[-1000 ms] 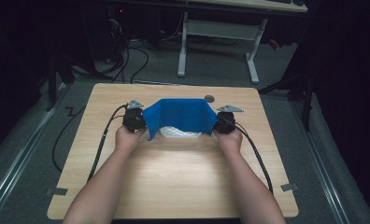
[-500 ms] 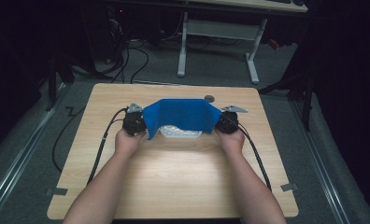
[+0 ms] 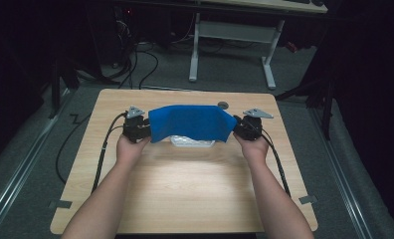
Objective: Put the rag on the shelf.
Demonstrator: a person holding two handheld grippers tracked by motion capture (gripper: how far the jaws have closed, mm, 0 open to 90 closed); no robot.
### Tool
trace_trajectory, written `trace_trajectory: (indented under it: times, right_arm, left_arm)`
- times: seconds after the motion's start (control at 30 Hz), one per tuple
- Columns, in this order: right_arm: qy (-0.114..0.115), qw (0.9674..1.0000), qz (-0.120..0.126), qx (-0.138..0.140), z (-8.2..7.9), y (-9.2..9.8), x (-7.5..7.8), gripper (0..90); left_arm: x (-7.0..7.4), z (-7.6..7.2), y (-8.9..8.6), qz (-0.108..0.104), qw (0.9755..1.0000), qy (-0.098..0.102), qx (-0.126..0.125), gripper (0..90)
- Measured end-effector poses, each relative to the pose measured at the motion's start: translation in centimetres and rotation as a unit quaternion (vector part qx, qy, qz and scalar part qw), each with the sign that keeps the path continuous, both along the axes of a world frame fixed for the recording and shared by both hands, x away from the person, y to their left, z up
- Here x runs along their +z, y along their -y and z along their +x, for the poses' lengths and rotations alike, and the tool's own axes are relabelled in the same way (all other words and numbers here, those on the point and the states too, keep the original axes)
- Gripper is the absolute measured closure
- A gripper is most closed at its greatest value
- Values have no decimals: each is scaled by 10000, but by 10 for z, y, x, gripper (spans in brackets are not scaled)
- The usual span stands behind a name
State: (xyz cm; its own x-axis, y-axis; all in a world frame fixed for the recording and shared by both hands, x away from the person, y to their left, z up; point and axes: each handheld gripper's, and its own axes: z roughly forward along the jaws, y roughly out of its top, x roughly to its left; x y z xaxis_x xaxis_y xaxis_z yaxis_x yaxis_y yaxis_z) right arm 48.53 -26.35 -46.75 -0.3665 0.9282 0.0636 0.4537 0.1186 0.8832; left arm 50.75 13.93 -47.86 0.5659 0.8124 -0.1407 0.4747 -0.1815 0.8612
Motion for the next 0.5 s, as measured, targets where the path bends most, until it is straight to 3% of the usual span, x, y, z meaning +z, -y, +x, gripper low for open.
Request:
trace_trajectory:
  times: [0.23, 0.47, 0.5]
  right_arm:
    - [140, 9995, -261, -71, -10, 0, 11, 632]
    - [189, 9992, -349, -109, -18, 2, 17, 604]
    - [298, 9989, -339, -107, -22, 3, 19, 600]
  left_arm:
    - [11, -7, -13, 112, 9997, 87, 194, 502]
    - [15, -18, -21, 135, 9995, 156, 229, 473]
    - [15, -21, -23, 127, 9995, 180, 241, 472]
